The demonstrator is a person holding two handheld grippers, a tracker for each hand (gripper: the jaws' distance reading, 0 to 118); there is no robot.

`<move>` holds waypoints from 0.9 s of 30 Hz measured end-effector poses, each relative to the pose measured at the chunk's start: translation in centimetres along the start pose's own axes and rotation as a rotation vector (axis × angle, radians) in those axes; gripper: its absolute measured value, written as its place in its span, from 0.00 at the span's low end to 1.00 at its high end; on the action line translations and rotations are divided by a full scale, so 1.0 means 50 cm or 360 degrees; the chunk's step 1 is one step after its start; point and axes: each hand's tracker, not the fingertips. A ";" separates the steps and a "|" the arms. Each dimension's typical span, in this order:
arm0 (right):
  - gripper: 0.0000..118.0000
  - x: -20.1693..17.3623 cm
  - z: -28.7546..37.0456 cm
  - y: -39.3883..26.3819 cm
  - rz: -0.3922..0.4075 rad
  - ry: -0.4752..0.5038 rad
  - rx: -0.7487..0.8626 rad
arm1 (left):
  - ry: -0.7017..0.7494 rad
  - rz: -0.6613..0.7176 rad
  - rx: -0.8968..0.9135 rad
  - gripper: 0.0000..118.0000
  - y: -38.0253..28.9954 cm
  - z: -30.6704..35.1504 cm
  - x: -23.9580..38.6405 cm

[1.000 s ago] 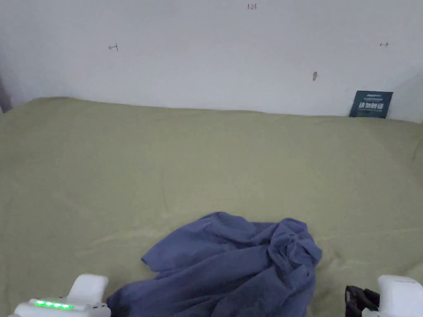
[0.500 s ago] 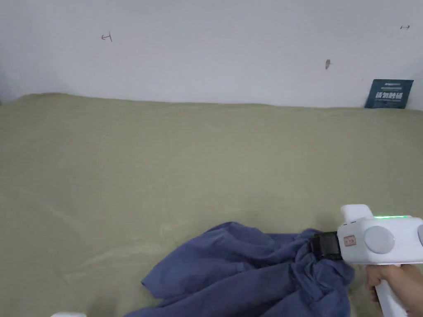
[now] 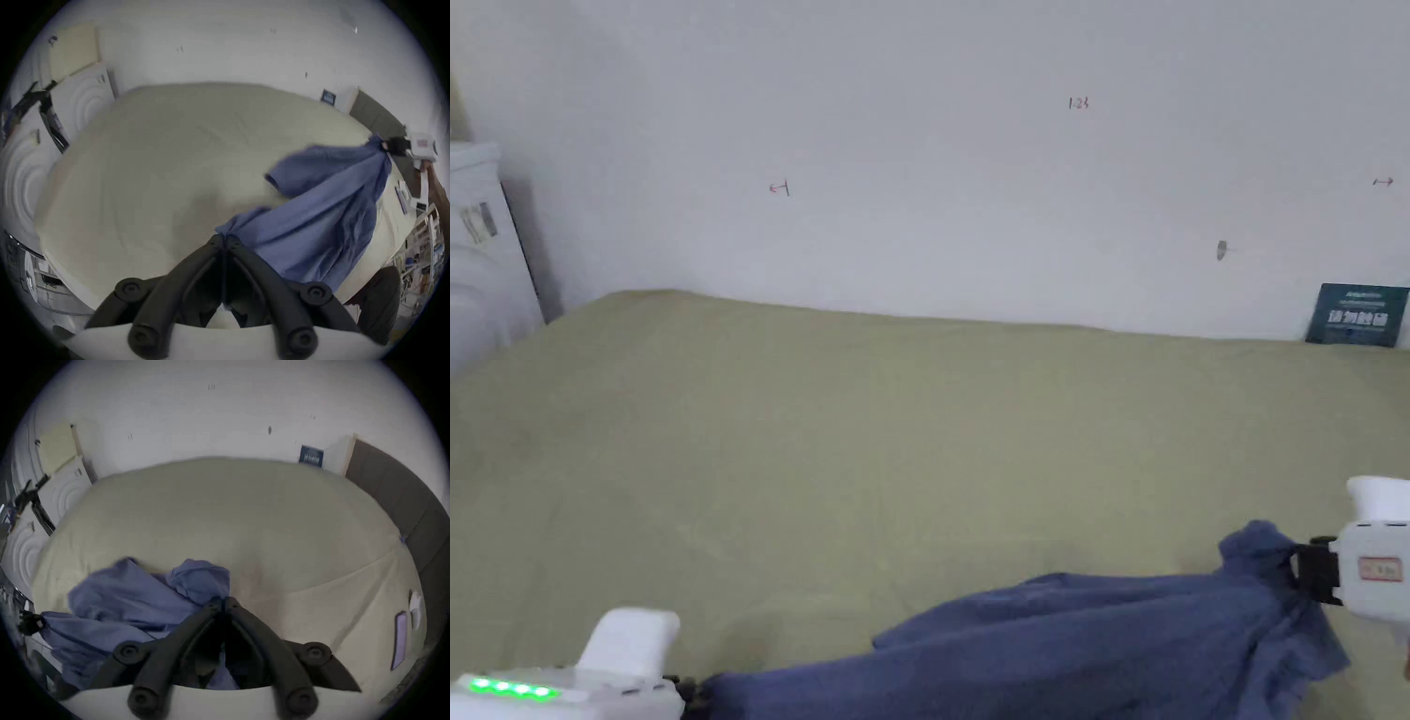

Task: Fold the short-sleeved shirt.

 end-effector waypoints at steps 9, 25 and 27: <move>0.00 -0.007 0.334 0.076 -0.0014 0.0117 0.0451 | 0.0099 -0.0072 0.0506 0.01 0.206 0.225 0.006; 0.00 -0.001 0.428 0.238 -0.0053 -0.0017 0.0679 | 0.0200 -0.0069 0.0754 0.01 0.422 0.311 0.113; 0.00 0.003 0.405 0.267 -0.0065 -0.0036 0.0673 | 0.0229 -0.0078 0.0772 0.01 0.454 0.302 0.128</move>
